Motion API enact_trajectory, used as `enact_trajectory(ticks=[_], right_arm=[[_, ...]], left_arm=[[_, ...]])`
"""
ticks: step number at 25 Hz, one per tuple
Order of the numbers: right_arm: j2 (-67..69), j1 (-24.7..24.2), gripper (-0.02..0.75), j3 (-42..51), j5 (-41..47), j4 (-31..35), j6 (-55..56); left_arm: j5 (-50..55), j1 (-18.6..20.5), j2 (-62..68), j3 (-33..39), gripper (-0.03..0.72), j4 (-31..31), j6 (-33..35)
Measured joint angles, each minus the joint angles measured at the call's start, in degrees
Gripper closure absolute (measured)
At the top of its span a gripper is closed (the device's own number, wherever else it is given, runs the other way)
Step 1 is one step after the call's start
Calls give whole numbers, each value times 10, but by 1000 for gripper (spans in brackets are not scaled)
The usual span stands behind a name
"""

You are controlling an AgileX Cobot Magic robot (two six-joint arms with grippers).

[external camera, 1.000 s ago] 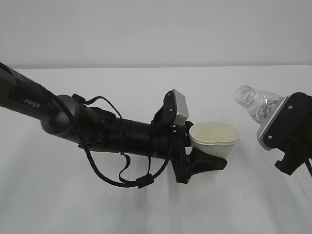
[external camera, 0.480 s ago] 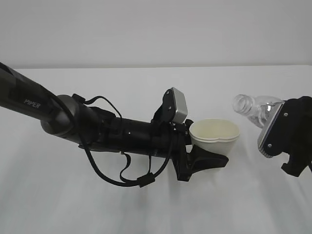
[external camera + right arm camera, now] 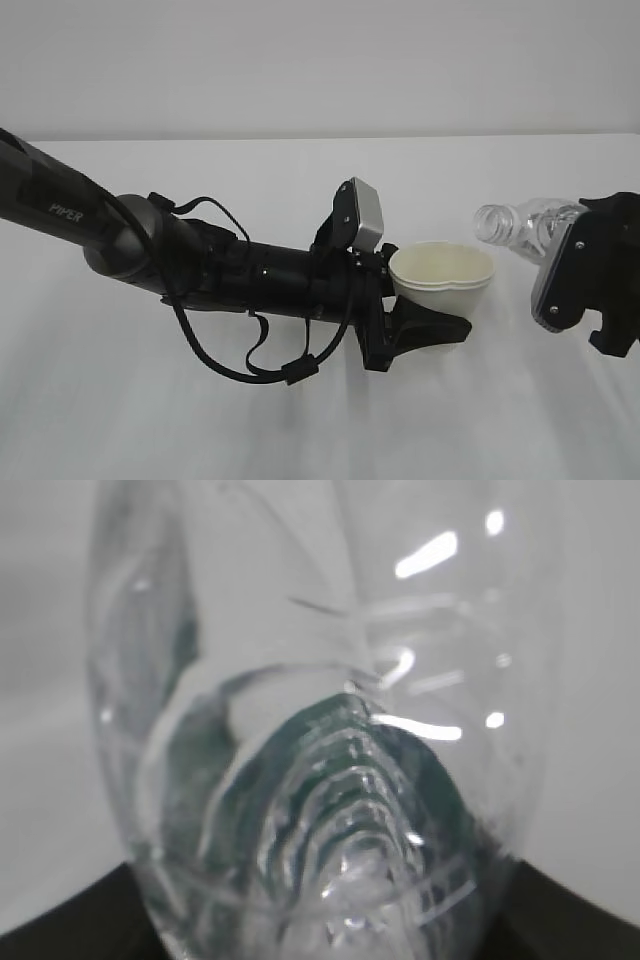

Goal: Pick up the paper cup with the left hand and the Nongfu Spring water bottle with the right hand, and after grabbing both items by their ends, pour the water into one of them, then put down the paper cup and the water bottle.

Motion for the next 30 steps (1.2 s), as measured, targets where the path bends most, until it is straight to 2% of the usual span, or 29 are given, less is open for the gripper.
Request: enact_trajectory(ticks=[30], right_arm=[[0, 0, 318, 0, -25, 2, -104]], left_arm=[[-1, -7, 0, 0, 257, 15, 0]])
